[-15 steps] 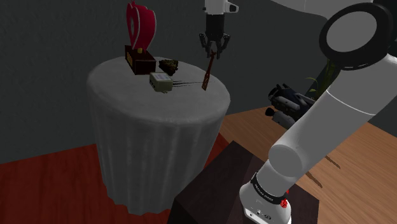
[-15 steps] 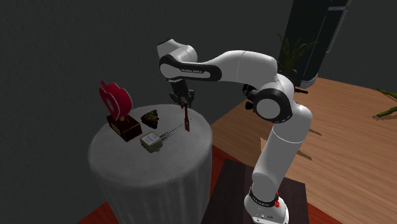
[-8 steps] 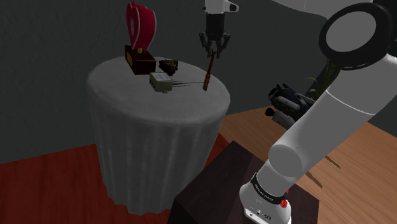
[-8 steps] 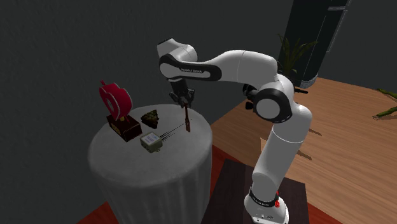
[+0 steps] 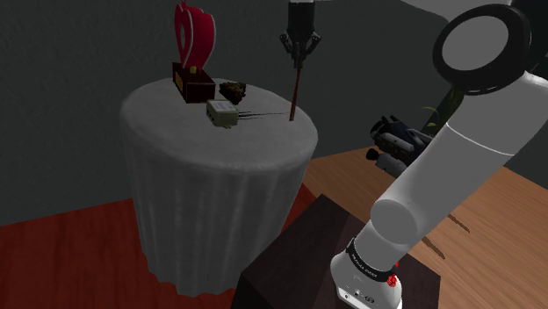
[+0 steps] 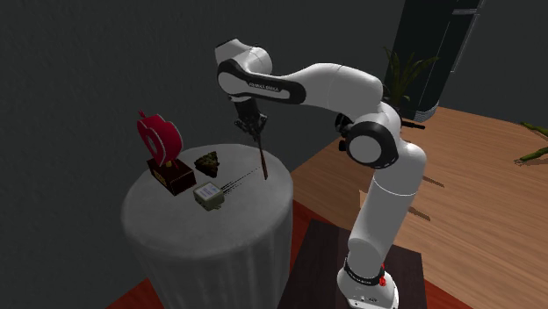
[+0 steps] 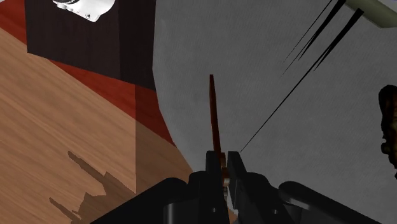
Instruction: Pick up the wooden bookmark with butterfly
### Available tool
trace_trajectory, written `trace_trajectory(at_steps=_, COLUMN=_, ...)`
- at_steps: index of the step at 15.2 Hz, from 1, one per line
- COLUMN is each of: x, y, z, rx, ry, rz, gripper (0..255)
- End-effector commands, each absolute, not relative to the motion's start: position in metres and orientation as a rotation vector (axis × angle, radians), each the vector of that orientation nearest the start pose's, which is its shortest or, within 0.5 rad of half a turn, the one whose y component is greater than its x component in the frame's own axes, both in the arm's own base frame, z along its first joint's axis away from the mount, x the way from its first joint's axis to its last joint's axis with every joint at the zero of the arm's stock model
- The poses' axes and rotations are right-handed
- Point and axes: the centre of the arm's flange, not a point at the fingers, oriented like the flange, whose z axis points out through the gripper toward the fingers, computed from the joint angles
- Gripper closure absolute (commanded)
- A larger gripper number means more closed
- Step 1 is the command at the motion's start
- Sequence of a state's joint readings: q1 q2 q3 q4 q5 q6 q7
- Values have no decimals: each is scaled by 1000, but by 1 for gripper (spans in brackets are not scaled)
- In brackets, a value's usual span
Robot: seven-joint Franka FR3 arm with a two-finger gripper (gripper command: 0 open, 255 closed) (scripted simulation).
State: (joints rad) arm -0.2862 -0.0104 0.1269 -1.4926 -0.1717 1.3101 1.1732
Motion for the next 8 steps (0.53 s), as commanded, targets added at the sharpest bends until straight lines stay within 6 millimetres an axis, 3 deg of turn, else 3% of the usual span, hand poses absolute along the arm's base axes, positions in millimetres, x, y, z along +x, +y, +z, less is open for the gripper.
trace_trajectory(at_steps=1, x=512, y=-104, z=657, rx=-2619, ry=2124, rz=115, gripper=255)
trace_trajectory(at_steps=6, x=512, y=-104, z=684, rx=-2619, ry=2124, rz=115, gripper=255)
trace_trajectory(at_steps=8, x=512, y=-104, z=685, rx=-2619, ry=2124, rz=115, gripper=255)
